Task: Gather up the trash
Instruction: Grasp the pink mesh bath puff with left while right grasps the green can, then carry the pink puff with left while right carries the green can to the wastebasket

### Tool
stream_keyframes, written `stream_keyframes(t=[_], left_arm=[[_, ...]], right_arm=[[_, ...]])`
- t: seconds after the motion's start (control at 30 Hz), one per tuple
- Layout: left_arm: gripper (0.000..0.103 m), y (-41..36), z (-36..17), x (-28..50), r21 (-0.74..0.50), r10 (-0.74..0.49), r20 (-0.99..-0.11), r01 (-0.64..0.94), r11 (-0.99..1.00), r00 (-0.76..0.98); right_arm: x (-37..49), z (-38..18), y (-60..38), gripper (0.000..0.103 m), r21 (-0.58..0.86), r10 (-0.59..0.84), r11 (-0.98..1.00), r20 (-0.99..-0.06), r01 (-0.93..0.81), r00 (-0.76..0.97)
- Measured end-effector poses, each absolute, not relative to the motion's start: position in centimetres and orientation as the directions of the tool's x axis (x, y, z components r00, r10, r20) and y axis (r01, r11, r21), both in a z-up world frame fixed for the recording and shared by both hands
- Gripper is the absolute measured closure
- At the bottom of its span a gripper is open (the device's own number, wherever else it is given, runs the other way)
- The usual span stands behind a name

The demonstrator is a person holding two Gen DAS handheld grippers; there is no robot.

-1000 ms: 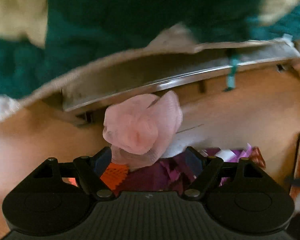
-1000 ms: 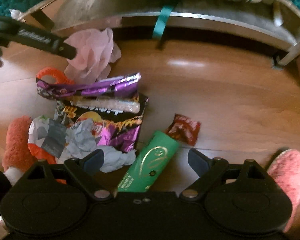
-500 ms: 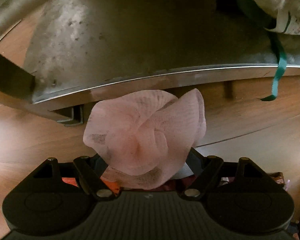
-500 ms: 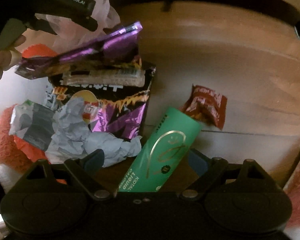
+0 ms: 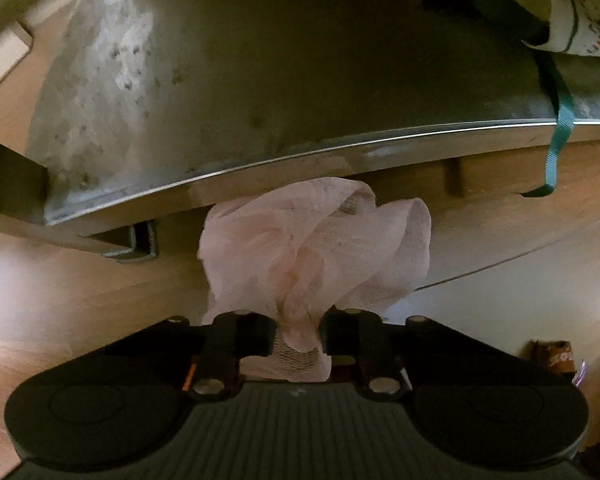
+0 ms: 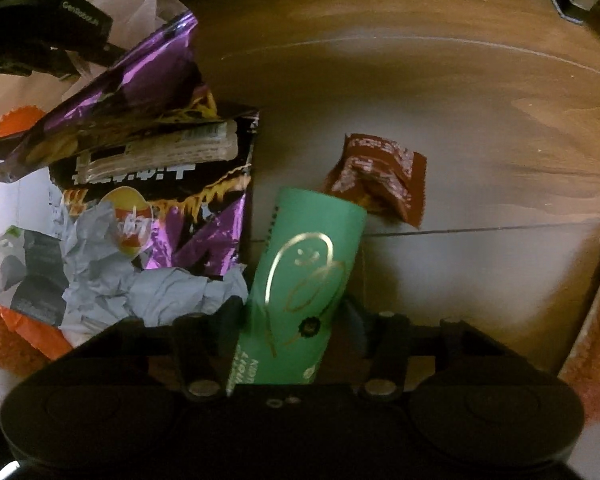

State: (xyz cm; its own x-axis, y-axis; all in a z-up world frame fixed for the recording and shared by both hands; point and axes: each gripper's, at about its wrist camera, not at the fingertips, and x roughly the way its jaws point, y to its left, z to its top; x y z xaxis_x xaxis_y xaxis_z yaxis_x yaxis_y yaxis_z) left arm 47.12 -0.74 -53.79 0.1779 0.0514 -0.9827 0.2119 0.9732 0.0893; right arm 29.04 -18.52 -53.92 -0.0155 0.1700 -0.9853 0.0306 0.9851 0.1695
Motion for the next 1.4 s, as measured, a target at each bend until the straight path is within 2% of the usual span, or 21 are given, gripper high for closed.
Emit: stream_keyframes(t=[0.17,0.37,0.77,1.07,1.4], left_arm=[[0.091,-0.6,-51.8,46.0,0.094,0.050,-0.982,0.241,0.966,0.182],[0.092,0.4,-47.5,44.4,0.085,0.026,-0.980,0.299,0.951,0.196],[0.092,2.1,-34.1,40.8,0.054,-0.027,-0.957,0.267,0.962,0.290],[0.092,3.3,-23.2,37.7,0.037,-0.048,-0.913,0.198,0.980,0.406],[0.092,3.3,-11.4,34.9,0.015,-0.055,-0.814,0.117,0.993,0.578]], right_arm=[[28.6,-52.6,-18.2,0.053,0.145,0.145,0.989,-0.989,0.029,-0.015],[27.8,-48.9,-17.7,0.054,0.155,0.156,0.987,-0.988,0.050,-0.004],[26.6,-37.7,-17.9,0.054,0.195,0.183,0.977,-0.974,0.085,0.133],[26.0,-27.6,-19.1,0.054,0.265,0.225,0.960,-0.919,0.087,0.324],[25.9,-13.0,-19.4,0.054,0.335,0.328,0.939,-0.791,-0.083,0.517]])
